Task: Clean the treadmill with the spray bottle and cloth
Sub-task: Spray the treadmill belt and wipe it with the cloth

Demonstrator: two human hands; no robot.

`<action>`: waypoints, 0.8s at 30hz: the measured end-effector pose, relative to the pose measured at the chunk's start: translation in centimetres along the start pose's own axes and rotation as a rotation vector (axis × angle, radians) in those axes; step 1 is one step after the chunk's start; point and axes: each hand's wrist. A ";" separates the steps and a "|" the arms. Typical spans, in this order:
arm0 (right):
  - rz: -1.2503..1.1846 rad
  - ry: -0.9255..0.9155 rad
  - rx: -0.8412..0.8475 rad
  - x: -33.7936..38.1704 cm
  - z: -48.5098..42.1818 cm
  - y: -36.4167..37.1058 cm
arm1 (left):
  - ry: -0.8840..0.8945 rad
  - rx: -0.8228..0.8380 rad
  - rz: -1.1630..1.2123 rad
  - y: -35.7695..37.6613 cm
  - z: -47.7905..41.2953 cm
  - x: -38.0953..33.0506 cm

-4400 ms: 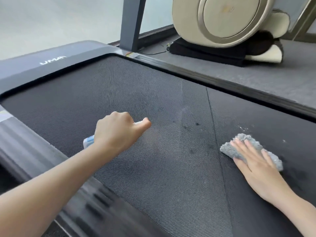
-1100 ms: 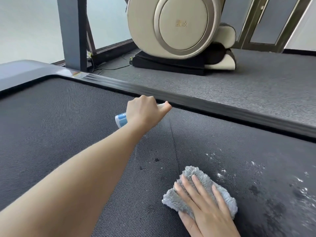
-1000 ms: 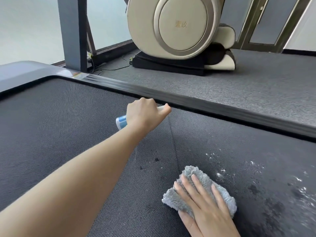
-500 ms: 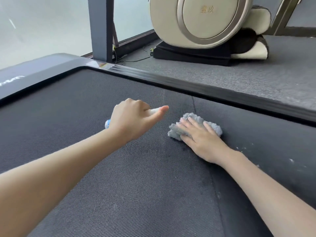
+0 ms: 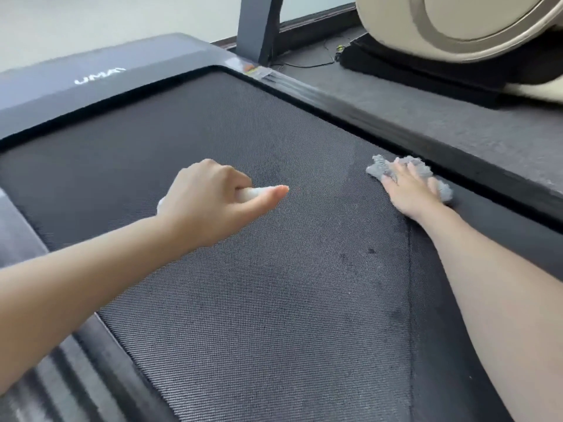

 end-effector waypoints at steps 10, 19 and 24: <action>0.065 -1.032 0.095 15.1 20.1 8.3 | 0.031 -0.110 -0.078 -1.8 2.0 1.8; 0.056 -0.043 -0.015 -3.8 11.1 2.3 | 0.023 -0.072 -0.029 -1.7 6.0 5.0; 0.041 0.000 -0.009 3.6 14.1 2.9 | 0.041 -0.080 -0.009 -3.1 6.4 4.8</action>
Point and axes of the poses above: each hand's wrist, its own z-axis away from the middle knuckle, its own y-axis out of the palm, x = y × z, and after that the axes turned 1 degree about -z, right-handed
